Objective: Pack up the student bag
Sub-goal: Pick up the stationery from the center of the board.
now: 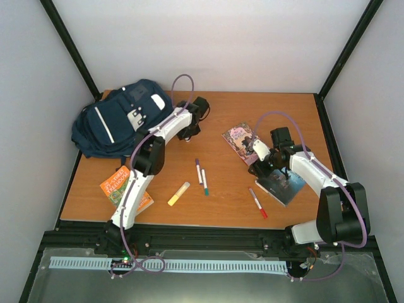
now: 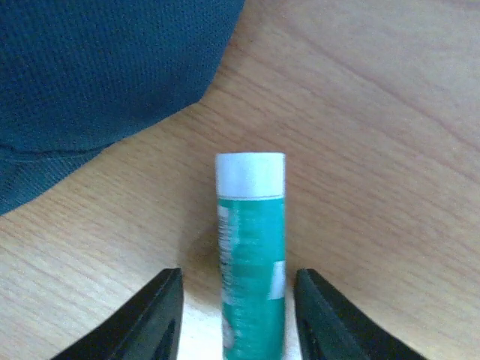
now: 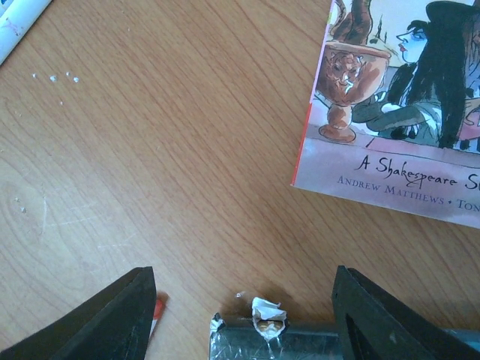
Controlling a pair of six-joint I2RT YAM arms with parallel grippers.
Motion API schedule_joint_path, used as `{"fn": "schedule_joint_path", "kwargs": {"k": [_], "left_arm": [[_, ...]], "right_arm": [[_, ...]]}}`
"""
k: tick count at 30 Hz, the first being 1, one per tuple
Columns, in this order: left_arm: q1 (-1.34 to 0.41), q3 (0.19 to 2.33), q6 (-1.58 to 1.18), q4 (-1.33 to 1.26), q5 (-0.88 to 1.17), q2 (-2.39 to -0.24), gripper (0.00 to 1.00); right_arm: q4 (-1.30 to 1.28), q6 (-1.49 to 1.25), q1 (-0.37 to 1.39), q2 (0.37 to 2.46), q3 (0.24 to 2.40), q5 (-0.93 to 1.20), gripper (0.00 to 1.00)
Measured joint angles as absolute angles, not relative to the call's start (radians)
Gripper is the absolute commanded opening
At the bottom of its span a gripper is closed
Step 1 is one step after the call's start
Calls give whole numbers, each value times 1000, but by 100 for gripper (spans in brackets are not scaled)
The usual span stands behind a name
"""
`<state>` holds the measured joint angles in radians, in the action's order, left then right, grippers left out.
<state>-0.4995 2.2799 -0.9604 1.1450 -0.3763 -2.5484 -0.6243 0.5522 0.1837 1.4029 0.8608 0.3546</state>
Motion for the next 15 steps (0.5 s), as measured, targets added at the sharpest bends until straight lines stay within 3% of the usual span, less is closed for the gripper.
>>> {"fn": "schedule_joint_path", "kwargs": {"k": [2, 7, 15], "left_arm": [[-500, 2252, -951, 1141, -378, -2534, 28], [-500, 2160, -906, 1143, -382, -2481, 18], [-525, 1929, -791, 1116, -344, -2281, 15]], "right_arm": [[-624, 552, 184, 1403, 861, 355, 65], [-624, 552, 184, 1403, 861, 356, 65], [-623, 552, 184, 1394, 860, 353, 65]]}}
